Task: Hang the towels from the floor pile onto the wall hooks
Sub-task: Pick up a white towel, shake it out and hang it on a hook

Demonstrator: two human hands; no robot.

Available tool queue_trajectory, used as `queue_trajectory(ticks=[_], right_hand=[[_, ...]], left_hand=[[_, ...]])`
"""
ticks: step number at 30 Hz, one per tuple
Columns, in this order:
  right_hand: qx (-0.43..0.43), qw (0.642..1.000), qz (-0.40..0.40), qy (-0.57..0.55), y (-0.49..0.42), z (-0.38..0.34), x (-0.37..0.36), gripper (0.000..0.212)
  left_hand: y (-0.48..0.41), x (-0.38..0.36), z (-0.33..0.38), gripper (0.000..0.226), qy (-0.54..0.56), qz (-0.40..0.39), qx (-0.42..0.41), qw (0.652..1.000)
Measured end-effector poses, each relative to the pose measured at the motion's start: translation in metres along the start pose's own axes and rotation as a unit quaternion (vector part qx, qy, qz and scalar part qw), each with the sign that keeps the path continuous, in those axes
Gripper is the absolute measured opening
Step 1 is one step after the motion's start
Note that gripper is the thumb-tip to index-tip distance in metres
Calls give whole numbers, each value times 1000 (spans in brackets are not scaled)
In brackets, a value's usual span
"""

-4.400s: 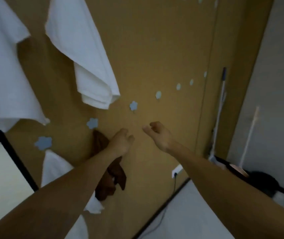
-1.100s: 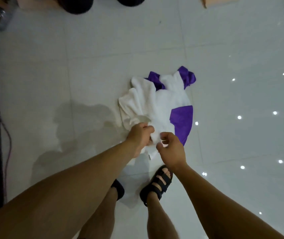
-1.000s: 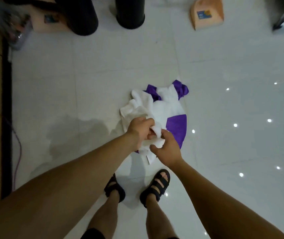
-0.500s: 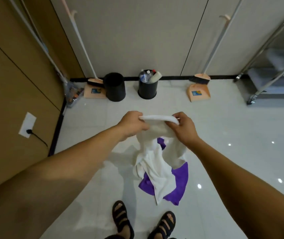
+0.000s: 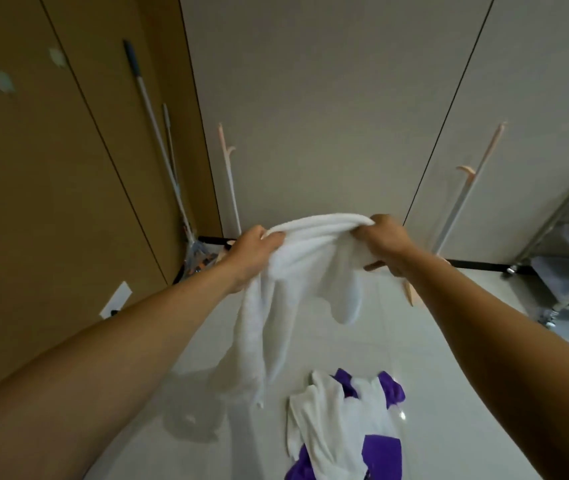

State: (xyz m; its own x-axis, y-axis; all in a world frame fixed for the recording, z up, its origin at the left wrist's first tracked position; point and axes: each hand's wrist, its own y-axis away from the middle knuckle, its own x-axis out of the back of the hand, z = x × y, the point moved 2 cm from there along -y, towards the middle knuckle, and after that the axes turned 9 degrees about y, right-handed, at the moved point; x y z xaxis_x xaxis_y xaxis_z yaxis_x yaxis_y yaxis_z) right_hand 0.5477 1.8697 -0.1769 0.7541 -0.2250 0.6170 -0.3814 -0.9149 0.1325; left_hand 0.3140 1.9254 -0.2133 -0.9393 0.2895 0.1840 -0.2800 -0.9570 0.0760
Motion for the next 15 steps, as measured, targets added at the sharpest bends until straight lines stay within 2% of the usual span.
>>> queue_trajectory(ticks=[2, 4, 6, 7, 8, 11, 12, 13, 15], right_hand=[[26, 992, -11, -123, 2, -26, 5, 5], [69, 981, -14, -183, 4, -53, 8, 6], [127, 974, -1, -187, 9, -80, 7, 14], [152, 973, 20, -173, 10, -89, 4, 18], [174, 970, 41, -167, 13, -97, 1, 22], [182, 961, 57, -201, 13, -101, -2, 18], [166, 964, 29, -205, 11, -98, -3, 10], [144, 969, -18, -202, 9, -93, -4, 12], [95, 972, -127, -171, 10, -75, -10, 40]], left_hand=[[16, 0, 11, 50, 5, -92, 26, 995], [29, -5, 15, 55, -79, -167, 56, 981], [40, -6, 19, 64, -152, -152, 92, 972], [40, -5, 19, 67, -147, -132, 120, 973], [42, -2, 21, 66, -112, -114, 147, 976], [55, 4, 29, 47, 129, -117, 193, 966], [57, 5, 33, 39, 205, -123, 189, 952], [58, 6, 36, 37, 266, -122, 175, 940], [59, 9, 43, 44, 349, -92, 139, 922]])
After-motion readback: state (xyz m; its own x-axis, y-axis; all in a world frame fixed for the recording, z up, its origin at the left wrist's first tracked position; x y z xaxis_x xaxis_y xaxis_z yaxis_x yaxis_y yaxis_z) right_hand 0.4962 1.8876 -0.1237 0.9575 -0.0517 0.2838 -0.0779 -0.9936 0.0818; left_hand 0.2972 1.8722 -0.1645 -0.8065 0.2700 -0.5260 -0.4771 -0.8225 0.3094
